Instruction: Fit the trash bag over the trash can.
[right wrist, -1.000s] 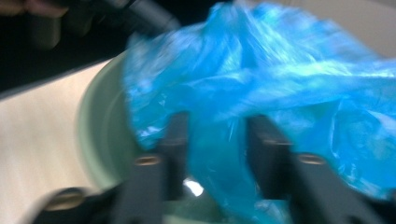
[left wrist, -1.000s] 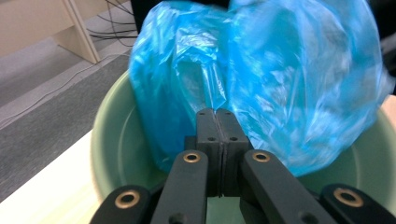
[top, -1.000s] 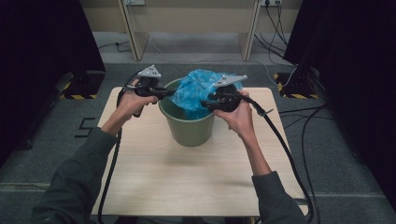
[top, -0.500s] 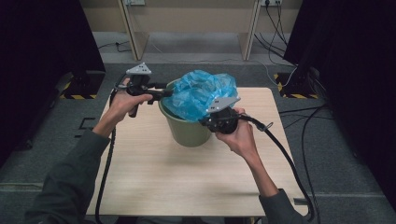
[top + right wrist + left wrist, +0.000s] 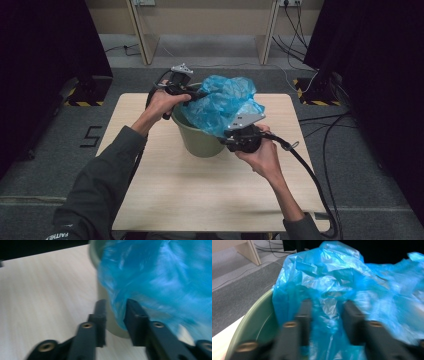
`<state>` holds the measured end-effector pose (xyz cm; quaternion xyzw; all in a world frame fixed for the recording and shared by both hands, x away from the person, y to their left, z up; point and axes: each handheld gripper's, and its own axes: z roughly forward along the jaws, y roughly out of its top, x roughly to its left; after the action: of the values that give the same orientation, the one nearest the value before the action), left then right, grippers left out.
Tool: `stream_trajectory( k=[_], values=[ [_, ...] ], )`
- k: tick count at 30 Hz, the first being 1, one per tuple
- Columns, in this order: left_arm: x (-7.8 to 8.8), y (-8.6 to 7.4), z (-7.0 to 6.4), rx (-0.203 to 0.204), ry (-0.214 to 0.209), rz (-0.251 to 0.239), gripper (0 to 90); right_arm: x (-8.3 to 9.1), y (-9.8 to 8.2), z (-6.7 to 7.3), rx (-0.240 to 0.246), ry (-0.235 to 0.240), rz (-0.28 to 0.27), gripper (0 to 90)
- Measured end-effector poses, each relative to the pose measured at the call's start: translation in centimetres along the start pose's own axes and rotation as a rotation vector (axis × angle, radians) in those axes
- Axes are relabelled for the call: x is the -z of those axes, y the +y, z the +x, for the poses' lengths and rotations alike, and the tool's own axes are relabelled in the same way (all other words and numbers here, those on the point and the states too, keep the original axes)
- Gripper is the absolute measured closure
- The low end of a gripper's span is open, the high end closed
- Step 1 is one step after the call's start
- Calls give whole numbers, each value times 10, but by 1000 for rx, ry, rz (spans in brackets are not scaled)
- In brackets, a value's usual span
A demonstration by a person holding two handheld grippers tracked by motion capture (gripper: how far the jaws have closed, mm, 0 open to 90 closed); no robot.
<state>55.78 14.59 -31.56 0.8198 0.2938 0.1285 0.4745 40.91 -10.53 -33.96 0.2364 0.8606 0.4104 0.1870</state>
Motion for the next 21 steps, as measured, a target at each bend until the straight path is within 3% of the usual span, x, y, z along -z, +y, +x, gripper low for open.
stream_trajectory(
  k=[3,4,7,11,14,17,20,21],
  values=[
    [8,-2,1,-23,17,-18,827,13,-3,-4,-27,-39,-8,609],
    [12,-2,2,-33,21,-28,862,26,-3,-11,-56,-74,-39,564],
    [32,-5,6,-34,24,-67,862,45,0,-20,-102,-135,-93,492],
    [42,-9,8,-43,21,-64,857,58,11,-33,-154,-175,-133,418],
    [46,-12,9,-40,23,-67,853,57,19,-38,-159,-185,-141,386],
    [49,-20,15,-30,34,-66,844,44,32,-44,-185,-127,-154,362],
    [50,-25,18,-25,37,-54,838,35,36,-43,-189,-98,-152,360],
    [51,-30,20,-28,38,-30,832,25,40,-40,-180,-82,-142,360]
  ],
)
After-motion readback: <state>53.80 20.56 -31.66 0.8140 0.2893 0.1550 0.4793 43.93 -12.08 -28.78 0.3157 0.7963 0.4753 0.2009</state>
